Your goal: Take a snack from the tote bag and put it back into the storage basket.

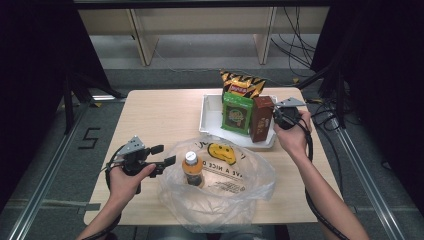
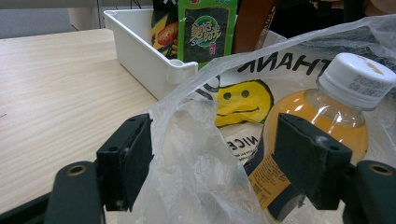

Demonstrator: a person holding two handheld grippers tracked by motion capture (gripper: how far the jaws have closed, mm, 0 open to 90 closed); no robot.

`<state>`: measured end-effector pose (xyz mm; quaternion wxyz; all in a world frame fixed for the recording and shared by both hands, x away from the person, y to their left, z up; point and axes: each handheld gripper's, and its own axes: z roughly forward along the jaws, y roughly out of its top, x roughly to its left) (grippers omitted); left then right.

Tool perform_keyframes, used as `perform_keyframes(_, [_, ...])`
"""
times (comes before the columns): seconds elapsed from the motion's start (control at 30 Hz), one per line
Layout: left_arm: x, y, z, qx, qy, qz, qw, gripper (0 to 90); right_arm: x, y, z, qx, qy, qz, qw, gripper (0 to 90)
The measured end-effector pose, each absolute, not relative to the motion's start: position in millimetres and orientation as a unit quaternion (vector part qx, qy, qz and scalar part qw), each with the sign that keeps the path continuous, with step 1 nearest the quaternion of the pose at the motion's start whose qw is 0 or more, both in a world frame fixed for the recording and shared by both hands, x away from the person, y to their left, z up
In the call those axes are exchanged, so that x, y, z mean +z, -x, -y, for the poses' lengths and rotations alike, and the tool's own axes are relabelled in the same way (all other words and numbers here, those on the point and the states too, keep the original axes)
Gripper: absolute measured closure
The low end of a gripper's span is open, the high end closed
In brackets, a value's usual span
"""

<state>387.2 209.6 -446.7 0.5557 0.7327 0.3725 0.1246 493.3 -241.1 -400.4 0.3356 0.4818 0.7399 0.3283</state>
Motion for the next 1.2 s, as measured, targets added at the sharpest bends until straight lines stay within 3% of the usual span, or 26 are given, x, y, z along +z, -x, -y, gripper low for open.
perform_keyframes(0.63, [-447, -388, -209, 0.126, -0.735, -0.367, 0.556, 27.5, -400, -478, 247, 0.345, -0.499, -0.721, 0.335, 87.7])
perform_keyframes(1.2, [-443, -385, -208, 0.128, -0.727, -0.359, 0.572, 26.7, -394, -446, 255, 0.385, -0.541, -0.686, 0.297, 58.9])
